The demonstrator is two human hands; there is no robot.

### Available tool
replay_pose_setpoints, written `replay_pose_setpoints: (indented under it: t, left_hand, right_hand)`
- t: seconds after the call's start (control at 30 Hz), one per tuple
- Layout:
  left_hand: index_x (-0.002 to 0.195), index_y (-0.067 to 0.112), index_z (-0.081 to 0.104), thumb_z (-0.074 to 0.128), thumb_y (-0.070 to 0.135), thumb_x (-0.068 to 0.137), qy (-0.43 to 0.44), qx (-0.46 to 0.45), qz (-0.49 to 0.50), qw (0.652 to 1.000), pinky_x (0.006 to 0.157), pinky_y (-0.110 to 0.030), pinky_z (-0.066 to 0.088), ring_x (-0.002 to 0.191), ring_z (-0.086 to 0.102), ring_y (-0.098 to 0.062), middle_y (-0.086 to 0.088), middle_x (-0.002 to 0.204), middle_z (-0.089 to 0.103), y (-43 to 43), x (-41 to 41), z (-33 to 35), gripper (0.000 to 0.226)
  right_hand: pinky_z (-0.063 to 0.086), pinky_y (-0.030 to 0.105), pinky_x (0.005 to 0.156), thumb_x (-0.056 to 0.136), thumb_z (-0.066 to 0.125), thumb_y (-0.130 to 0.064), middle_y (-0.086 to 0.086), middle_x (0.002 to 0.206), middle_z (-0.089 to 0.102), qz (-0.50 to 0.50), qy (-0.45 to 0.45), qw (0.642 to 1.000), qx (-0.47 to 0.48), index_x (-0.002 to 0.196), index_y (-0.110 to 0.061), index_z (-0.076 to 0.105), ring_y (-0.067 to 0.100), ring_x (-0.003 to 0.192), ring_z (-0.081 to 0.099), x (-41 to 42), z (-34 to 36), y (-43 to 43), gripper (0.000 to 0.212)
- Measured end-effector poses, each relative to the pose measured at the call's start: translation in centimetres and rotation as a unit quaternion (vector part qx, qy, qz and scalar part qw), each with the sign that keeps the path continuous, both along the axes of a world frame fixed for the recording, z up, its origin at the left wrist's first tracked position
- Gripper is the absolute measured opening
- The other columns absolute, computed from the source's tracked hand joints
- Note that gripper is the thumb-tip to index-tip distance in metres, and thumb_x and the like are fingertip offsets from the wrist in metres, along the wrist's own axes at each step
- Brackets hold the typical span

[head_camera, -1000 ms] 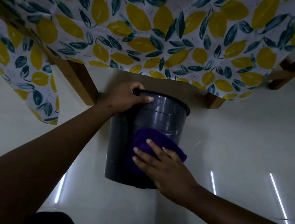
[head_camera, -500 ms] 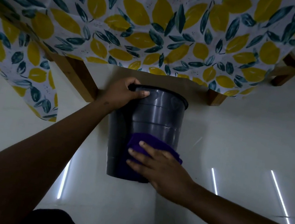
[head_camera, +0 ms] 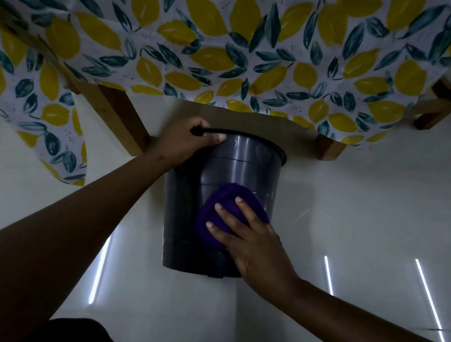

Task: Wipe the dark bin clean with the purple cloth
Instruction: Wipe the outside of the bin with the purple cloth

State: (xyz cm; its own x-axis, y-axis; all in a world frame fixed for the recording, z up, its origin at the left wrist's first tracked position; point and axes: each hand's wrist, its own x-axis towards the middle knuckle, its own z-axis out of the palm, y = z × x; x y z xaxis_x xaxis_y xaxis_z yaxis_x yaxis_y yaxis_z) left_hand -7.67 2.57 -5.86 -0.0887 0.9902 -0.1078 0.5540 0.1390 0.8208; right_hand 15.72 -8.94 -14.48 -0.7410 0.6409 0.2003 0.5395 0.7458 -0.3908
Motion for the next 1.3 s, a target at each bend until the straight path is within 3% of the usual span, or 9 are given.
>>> replay_pose_setpoints:
  t: [0.13, 0.4, 0.5, 0.6, 0.7, 0.87, 0.97, 1.1, 1.3]
  left_hand:
    - [0.119, 0.019, 0.064, 0.057, 0.043, 0.092, 0.156, 0.014, -0.094, 0.983, 0.080, -0.023, 0.040, 0.108, 0.059, -0.017, -0.002, 0.119, 0.066, 0.8, 0.7, 0.9, 0.037]
    - [0.083, 0.014, 0.066, 0.072, 0.044, 0.080, 0.060, 0.005, -0.018, 0.998, 0.066, -0.031, 0.044, 0.074, 0.058, -0.013, -0.004, 0.080, 0.065, 0.7, 1.8, 1.5, 0.031]
    - [0.079, 0.017, 0.061, 0.071, 0.040, 0.082, 0.033, 0.018, -0.009, 0.999, 0.063, -0.028, 0.040, 0.068, 0.053, -0.010, 0.000, 0.074, 0.059, 0.7, 2.0, 1.6, 0.026]
    - [0.081, 0.016, 0.058, 0.068, 0.037, 0.086, 0.045, 0.025, -0.003, 0.999, 0.061, -0.028, 0.038, 0.067, 0.050, -0.010, -0.001, 0.076, 0.057, 0.7, 1.9, 1.6, 0.024]
    - [0.084, 0.015, 0.058, 0.067, 0.033, 0.087, 0.033, 0.029, -0.009, 0.999, 0.062, -0.023, 0.039, 0.072, 0.051, -0.011, -0.001, 0.080, 0.058, 0.9, 1.6, 1.6, 0.020]
    - [0.082, 0.011, 0.058, 0.071, 0.032, 0.084, -0.005, 0.026, -0.035, 0.999, 0.065, -0.029, 0.039, 0.073, 0.052, -0.013, -0.003, 0.077, 0.055, 0.7, 1.4, 1.4, 0.025]
    - [0.077, 0.004, 0.056, 0.076, 0.036, 0.079, -0.023, 0.029, -0.033, 0.999, 0.059, -0.027, 0.038, 0.066, 0.050, -0.014, -0.008, 0.070, 0.052, 0.5, 1.2, 1.3, 0.037]
    - [0.080, 0.008, 0.057, 0.072, 0.031, 0.083, 0.030, 0.028, -0.075, 0.996, 0.050, -0.009, 0.032, 0.057, 0.044, 0.002, 0.002, 0.067, 0.049, 0.6, 0.9, 1.7, 0.028]
    - [0.105, 0.014, 0.067, 0.063, 0.028, 0.091, 0.088, 0.024, -0.138, 0.986, 0.070, -0.008, 0.042, 0.090, 0.059, -0.008, 0.003, 0.098, 0.066, 1.2, 1.5, 2.1, 0.021]
  right_hand:
    - [0.040, 0.056, 0.102, 0.091, 0.060, -0.014, -0.004, 0.155, 0.031, -0.020, 0.060, 0.998, -0.008, 0.143, -0.031, 0.040, 0.028, 0.144, 0.023, 0.0, 0.4, 0.9, 0.057]
    - [0.026, 0.022, 0.110, 0.091, 0.049, -0.010, -0.010, 0.151, 0.036, -0.204, 0.212, 0.952, -0.081, 0.137, -0.026, 0.050, 0.020, 0.131, 0.033, 0.0, 3.1, 3.6, 0.049]
    - [0.032, 0.032, 0.108, 0.088, 0.053, -0.011, -0.008, 0.151, 0.037, -0.192, 0.164, 0.967, -0.023, 0.137, -0.026, 0.051, 0.024, 0.130, 0.034, 0.0, 3.5, 3.3, 0.051]
    - [0.044, 0.050, 0.097, 0.078, 0.070, -0.009, -0.002, 0.147, 0.045, -0.031, 0.036, 0.995, 0.085, 0.132, -0.025, 0.055, 0.028, 0.132, 0.040, -0.1, 2.3, 0.6, 0.058]
    - [0.048, 0.047, 0.084, 0.077, 0.075, -0.021, -0.010, 0.149, 0.041, 0.062, -0.046, 0.993, 0.087, 0.132, -0.034, 0.053, 0.024, 0.134, 0.034, -0.3, 1.6, -1.4, 0.061]
    - [0.046, 0.054, 0.089, 0.083, 0.060, -0.009, -0.004, 0.152, 0.036, -0.087, 0.034, 0.994, 0.055, 0.138, -0.029, 0.044, 0.030, 0.130, 0.038, -0.7, 3.0, 2.2, 0.061]
    - [0.041, 0.049, 0.101, 0.091, 0.040, -0.019, -0.005, 0.154, 0.032, -0.195, 0.105, 0.975, 0.005, 0.140, -0.028, 0.045, 0.027, 0.130, 0.035, -0.4, 4.0, 4.3, 0.050]
    - [0.043, 0.057, 0.096, 0.086, 0.057, -0.010, -0.002, 0.155, 0.032, -0.168, 0.055, 0.982, 0.065, 0.140, -0.031, 0.043, 0.034, 0.132, 0.033, -0.9, 3.4, 2.9, 0.059]
    - [0.044, 0.056, 0.087, 0.077, 0.067, -0.010, -0.004, 0.153, 0.036, -0.021, -0.013, 0.995, 0.100, 0.137, -0.032, 0.048, 0.030, 0.134, 0.031, -0.8, 3.1, 1.7, 0.066]
